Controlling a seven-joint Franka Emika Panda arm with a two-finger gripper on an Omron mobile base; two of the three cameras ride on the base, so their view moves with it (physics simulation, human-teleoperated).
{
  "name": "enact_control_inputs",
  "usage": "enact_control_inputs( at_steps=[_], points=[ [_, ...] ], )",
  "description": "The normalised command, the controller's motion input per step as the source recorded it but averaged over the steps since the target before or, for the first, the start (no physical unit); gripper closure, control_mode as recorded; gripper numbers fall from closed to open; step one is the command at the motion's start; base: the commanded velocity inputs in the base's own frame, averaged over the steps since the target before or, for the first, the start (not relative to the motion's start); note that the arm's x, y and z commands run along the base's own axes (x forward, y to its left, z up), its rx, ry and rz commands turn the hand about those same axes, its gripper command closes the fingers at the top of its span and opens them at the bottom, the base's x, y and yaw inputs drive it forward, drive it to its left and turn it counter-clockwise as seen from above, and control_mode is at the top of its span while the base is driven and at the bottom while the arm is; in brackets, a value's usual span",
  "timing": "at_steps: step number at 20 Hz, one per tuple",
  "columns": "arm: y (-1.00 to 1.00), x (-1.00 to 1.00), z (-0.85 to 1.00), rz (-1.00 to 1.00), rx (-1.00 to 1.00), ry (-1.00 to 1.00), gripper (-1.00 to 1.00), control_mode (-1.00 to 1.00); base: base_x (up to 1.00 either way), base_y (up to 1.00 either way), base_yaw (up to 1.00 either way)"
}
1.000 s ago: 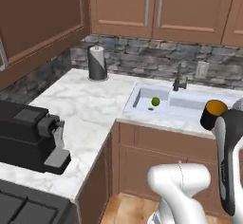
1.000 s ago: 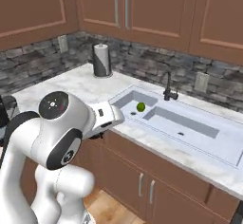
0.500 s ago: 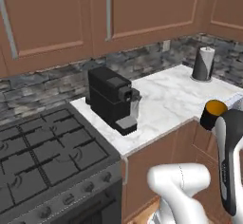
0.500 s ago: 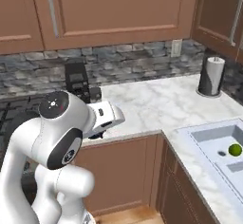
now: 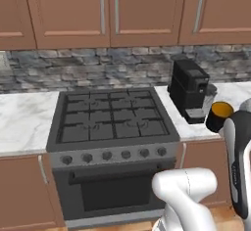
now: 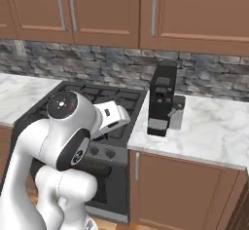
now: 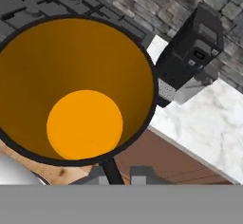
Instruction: Clear the mugs and bowl far away from the sink.
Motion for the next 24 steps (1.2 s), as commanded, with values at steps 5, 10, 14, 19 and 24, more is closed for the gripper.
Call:
enact_control_inputs(
  at_steps=[5, 10, 14, 19, 24],
  points=[
    [0.0, 0.0, 0.0, 0.0, 0.0, 0.0, 1.0, 1.0, -0.25, 1.0, 0.32],
    [0.0, 0.0, 0.0, 0.0, 0.0, 0.0, 1.0, 1.0, 0.01, 1.0, 0.15],
    [0.0, 0.0, 0.0, 0.0, 0.0, 0.0, 1.0, 1.0, 0.29, 1.0, 0.0],
    [0.0, 0.0, 0.0, 0.0, 0.0, 0.0, 1.0, 1.0, 0.58, 1.0, 0.0],
    [0.0, 0.0, 0.0, 0.0, 0.0, 0.0, 1.0, 1.0, 0.81, 1.0, -0.01]
  ],
)
